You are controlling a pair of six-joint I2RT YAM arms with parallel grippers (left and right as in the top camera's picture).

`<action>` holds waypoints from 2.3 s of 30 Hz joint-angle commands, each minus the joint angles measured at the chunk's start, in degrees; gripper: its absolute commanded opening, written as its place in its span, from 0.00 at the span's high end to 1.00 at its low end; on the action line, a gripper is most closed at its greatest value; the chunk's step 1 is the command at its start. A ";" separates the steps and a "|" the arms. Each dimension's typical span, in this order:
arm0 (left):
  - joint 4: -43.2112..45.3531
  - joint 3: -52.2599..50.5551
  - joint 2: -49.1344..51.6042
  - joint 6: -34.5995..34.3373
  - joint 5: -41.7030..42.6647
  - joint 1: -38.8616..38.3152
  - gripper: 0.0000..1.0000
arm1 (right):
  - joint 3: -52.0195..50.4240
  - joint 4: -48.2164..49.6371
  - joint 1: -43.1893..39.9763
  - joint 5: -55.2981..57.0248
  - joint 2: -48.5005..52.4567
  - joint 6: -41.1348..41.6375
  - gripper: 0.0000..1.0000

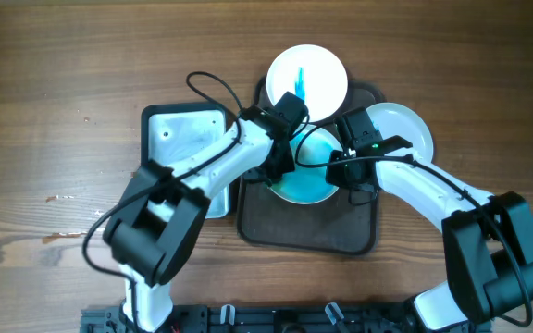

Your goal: Clean dirty plates on tray and stack at the side

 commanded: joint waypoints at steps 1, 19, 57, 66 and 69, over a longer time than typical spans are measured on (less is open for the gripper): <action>-3.08 -1.70 -9.77 -1.33 -3.26 2.01 0.96 | -4.24 -2.43 0.04 5.75 5.25 -2.73 0.96; -1.38 -17.62 -22.58 3.82 -13.27 18.62 0.96 | -4.24 -1.79 0.04 3.28 5.25 -6.93 0.96; -2.71 -17.68 -48.37 16.11 11.06 37.79 0.00 | 25.03 -21.09 1.62 -15.32 1.36 -14.75 0.96; -2.78 -17.68 -48.39 16.11 11.04 37.79 0.00 | 28.68 -16.55 12.17 -8.00 1.36 -13.92 0.96; -2.75 -17.68 -48.39 16.09 11.02 38.18 0.00 | 32.35 -17.09 16.59 2.03 1.36 -11.54 0.96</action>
